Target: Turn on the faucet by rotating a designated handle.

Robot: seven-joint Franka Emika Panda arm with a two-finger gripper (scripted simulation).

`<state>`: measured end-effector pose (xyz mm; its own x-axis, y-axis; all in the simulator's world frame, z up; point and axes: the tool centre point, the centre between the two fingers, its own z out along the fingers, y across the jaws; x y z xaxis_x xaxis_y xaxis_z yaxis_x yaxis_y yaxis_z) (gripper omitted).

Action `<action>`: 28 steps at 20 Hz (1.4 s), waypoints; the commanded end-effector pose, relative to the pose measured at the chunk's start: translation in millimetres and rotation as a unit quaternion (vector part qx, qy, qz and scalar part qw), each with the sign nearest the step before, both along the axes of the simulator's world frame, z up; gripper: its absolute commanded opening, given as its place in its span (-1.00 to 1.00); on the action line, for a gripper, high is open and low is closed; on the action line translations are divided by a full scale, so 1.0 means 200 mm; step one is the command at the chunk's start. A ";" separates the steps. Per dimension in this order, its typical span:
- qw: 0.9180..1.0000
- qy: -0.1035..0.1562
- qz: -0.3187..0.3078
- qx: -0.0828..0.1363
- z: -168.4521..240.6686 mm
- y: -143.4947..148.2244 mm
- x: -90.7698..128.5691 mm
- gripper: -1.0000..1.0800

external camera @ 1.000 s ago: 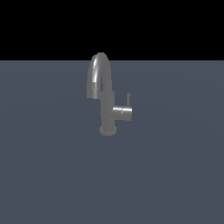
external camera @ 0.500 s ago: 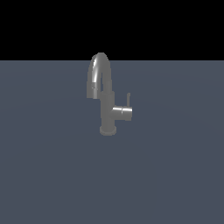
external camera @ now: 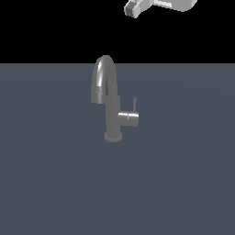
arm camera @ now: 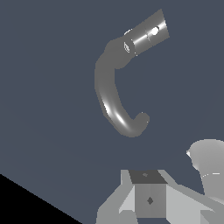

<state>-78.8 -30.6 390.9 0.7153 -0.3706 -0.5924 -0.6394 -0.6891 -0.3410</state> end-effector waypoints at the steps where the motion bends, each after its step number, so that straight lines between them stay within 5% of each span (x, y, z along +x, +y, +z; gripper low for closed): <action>1: 0.999 0.020 -0.026 0.026 -0.06 -0.03 0.06 -1.00; 8: 0.987 0.078 -0.103 0.100 -0.25 -0.10 0.23 -1.00; 14: 0.963 0.129 -0.170 0.165 -0.45 -0.15 0.34 -1.00; 19: 0.934 0.171 -0.225 0.219 -0.63 -0.19 0.41 -1.00; 28: 0.867 0.239 -0.314 0.304 -0.95 -0.21 0.49 -1.00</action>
<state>17.2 -72.4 211.1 0.1300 -0.1380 -0.9819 -0.9905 0.0265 -0.1349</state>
